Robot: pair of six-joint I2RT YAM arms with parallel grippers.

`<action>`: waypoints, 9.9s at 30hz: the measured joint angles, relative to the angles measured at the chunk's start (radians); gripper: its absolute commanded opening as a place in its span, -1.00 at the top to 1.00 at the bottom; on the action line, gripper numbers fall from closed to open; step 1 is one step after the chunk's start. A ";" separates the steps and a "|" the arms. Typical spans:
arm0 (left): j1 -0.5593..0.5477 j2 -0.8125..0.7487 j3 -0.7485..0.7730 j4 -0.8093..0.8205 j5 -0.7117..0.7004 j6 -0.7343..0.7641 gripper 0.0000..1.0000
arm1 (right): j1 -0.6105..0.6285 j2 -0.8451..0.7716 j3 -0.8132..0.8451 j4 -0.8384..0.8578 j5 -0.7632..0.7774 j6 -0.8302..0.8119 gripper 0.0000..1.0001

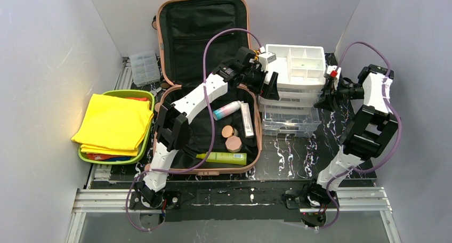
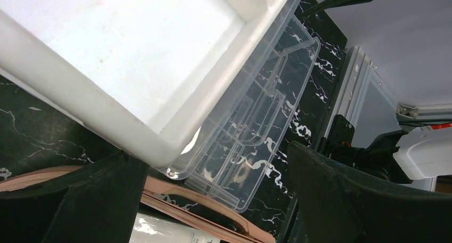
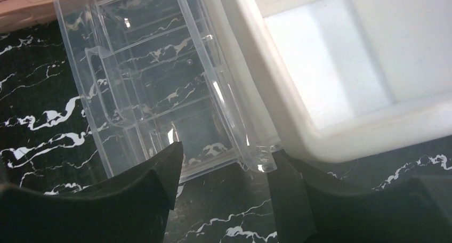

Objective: Open, take out, and arrange the luggage
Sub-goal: Open the drawer in the storage box, then pick up the makeup from the opened luggage, then place the makeup in the drawer, then pick up the makeup from the opened luggage.

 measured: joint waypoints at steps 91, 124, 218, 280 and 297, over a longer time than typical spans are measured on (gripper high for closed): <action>-0.007 -0.233 0.000 -0.070 -0.432 0.322 -0.97 | 0.508 -0.209 0.075 -0.006 0.388 0.196 -0.76; -0.015 -0.048 0.111 -0.024 -0.503 0.280 -0.97 | 0.518 -0.271 -0.123 0.054 0.480 0.156 0.45; 0.157 -0.363 -0.566 -0.246 -0.502 0.551 0.64 | 0.428 -0.835 -0.455 0.898 0.673 1.151 -0.97; -0.245 -0.039 0.204 -0.078 -0.319 0.442 -0.97 | 0.126 -0.816 -0.593 1.132 0.912 1.408 -1.00; -0.124 -0.528 -0.386 -0.064 -0.715 0.211 -0.97 | 0.126 -0.816 -0.623 1.151 0.893 1.411 -1.00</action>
